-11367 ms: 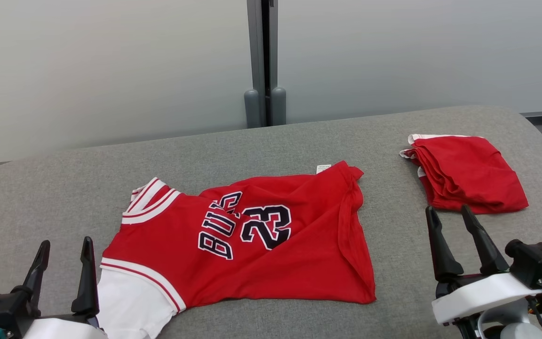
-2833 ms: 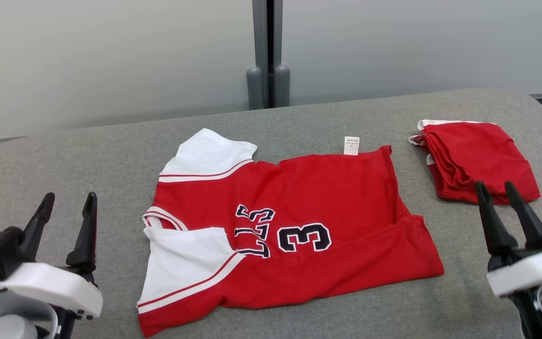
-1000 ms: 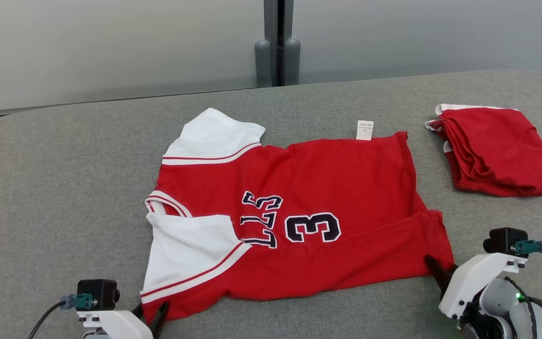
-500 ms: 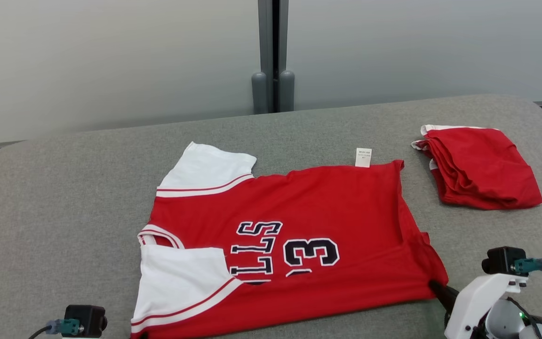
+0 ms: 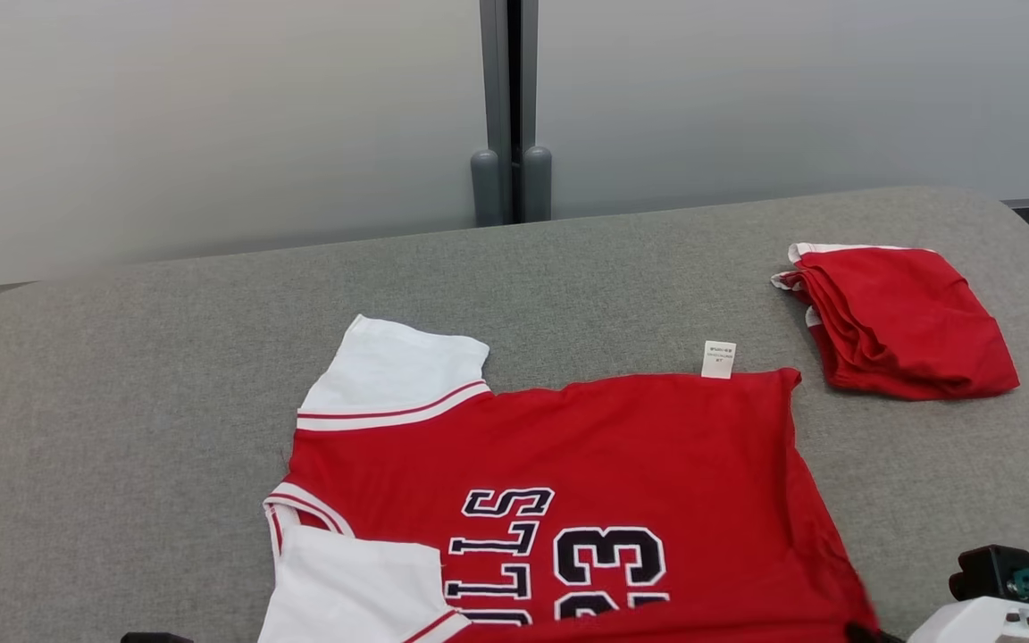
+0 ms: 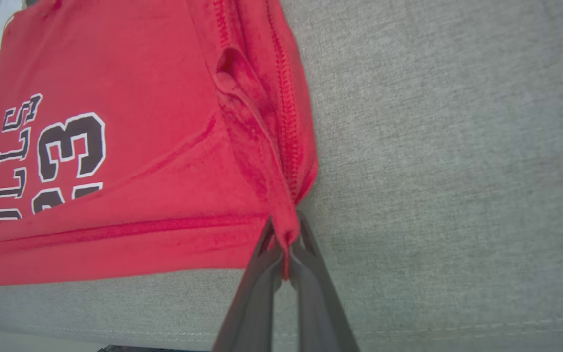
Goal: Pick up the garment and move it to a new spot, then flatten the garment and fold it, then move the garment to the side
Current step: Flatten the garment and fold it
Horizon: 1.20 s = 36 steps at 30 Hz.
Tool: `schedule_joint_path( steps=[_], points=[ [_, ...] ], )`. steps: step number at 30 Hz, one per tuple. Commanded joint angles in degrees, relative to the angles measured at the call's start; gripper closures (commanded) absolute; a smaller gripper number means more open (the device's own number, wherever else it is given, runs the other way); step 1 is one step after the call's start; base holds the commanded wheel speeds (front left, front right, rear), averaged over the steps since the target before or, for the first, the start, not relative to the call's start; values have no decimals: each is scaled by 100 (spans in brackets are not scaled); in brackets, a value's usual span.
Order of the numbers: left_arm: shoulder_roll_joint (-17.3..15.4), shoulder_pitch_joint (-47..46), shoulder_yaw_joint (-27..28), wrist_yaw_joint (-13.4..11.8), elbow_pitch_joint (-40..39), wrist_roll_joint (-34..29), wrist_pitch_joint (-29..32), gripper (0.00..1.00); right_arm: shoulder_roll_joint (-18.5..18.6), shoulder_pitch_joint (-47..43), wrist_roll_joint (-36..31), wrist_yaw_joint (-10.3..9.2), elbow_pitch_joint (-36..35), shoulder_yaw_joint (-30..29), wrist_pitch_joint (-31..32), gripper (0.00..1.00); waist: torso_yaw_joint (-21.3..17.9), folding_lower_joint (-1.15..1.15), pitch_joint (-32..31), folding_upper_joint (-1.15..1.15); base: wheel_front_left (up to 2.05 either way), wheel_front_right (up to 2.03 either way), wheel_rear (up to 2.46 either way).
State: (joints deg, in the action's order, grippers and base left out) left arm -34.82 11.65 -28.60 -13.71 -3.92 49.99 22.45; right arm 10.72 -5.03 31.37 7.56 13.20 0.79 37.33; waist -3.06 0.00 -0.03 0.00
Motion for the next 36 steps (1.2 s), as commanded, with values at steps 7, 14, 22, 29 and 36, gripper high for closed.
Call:
schedule_joint_path(
  steps=[7, 14, 22, 29, 36],
  points=[
    [-119, -28, 83, -108, -137, -76, -35, 0, -170, -96, -193, -11, -504, -293, 95, 0, -14, 0, -3, 0, 0, 0, 0],
    [-239, -384, 269, -53, -345, -261, -271, 0, -208, 35, 60, -11, -1049, -445, -38, 0, -14, 0, 14, 0, 0, 0, 0],
    [-618, -1771, 391, 356, -317, -612, -21, 0, 22, 1126, 179, -9, -1156, -565, -652, 0, -86, 0, 559, 0, 0, 0, 0],
    [-562, -3630, 190, 967, -21, -782, 666, 0, 202, 2496, 292, -9, -271, -197, -813, 0, -132, 0, 1357, 0, 0, 0, 0],
    [-83, -5067, -238, 1697, 1073, -589, 1393, 0, 364, 3548, 563, -9, 804, 261, -627, 0, -198, 0, 1936, 0, 0, 0, 0]
  ],
)
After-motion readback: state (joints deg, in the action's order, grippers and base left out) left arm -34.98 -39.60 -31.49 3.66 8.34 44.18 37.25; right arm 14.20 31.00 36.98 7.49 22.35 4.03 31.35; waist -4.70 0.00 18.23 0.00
